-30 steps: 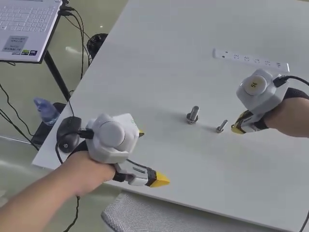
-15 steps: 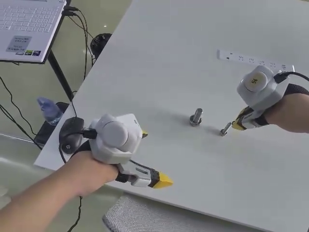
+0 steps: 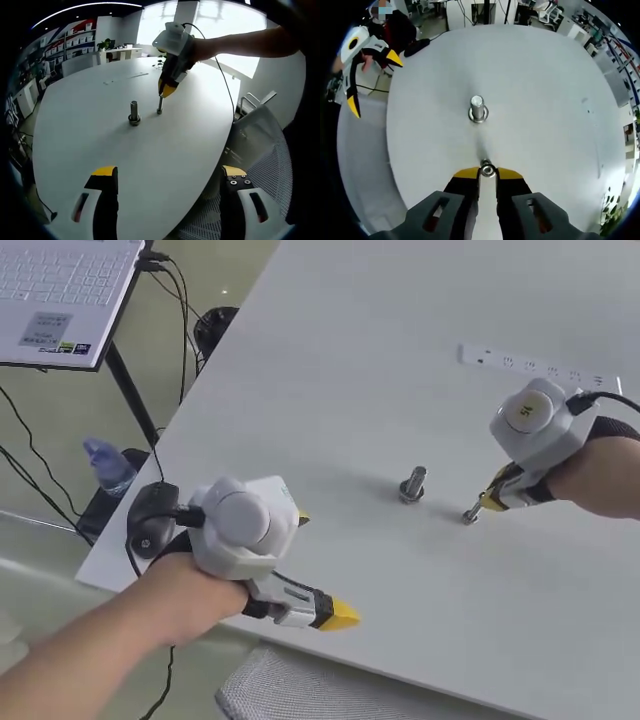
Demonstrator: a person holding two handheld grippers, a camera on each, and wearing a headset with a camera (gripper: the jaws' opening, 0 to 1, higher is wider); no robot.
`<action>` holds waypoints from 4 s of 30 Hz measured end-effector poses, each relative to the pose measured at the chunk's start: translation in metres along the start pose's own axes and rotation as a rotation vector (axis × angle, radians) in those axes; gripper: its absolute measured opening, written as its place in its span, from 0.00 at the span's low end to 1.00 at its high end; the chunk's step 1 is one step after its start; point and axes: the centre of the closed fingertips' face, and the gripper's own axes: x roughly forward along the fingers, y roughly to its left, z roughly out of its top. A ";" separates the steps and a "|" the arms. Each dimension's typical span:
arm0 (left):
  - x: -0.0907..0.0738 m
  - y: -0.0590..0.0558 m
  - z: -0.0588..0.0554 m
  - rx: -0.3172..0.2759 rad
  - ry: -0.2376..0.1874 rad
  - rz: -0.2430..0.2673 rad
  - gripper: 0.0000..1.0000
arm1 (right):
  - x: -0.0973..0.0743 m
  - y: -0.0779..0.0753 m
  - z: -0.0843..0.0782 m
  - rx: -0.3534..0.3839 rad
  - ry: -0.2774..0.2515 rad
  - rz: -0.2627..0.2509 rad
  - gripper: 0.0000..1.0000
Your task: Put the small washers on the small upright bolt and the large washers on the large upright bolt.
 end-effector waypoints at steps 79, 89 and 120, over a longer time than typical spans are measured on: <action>0.010 0.004 -0.010 -0.014 0.023 -0.020 0.83 | 0.043 0.004 -0.011 -0.039 0.024 0.013 0.22; 0.008 0.002 -0.008 -0.013 0.018 -0.015 0.84 | 0.038 0.006 -0.012 -0.048 0.023 0.016 0.24; -0.004 0.000 0.016 -0.026 -0.055 0.018 0.85 | -0.060 0.012 -0.006 0.233 -0.475 -0.040 0.47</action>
